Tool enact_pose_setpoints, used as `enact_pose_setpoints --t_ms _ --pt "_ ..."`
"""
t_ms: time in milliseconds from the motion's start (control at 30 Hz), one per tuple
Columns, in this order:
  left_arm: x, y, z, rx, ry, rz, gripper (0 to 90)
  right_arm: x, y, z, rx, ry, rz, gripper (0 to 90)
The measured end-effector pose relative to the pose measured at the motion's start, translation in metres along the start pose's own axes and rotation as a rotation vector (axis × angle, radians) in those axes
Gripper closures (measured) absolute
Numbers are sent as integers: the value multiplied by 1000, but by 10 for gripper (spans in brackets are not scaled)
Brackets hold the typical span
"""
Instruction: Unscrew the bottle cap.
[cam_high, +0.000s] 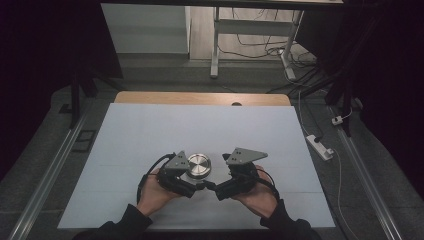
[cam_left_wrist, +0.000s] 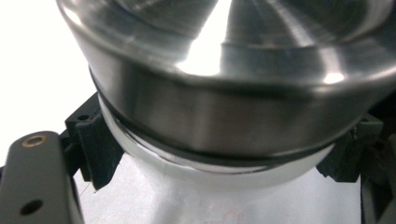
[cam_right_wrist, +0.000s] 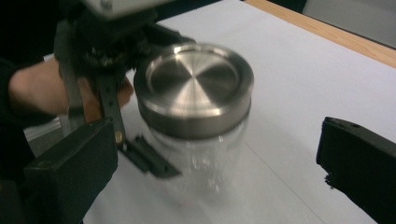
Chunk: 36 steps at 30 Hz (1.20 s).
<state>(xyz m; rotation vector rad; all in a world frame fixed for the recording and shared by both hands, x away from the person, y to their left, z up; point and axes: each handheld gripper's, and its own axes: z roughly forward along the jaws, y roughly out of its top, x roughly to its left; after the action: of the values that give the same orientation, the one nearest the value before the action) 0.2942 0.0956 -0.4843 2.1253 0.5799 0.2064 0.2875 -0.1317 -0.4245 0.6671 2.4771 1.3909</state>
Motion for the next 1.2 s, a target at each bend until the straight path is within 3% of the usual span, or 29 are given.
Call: enact_pose_setpoints --t_ms 367,567,667,800,1000,1200 --pt "-4 1 2 6 7 1 160 7 13 31 27 -9 11 0" --pt "-3 1 1 9 4 -1 161 10 15 39 13 -26 -16 92" --pt "-2 1 1 6 0 -13 161 11 16 40 3 -4 -17 181" --pt "0 1 -1 11 -13 1 161 11 18 40 -1 2 -38 183" --pt "1 1 -4 9 -73 29 161 -1 20 39 17 137 -37 188" --pt "2 2 -6 -4 -149 67 160 -17 24 38 22 331 -126 188"
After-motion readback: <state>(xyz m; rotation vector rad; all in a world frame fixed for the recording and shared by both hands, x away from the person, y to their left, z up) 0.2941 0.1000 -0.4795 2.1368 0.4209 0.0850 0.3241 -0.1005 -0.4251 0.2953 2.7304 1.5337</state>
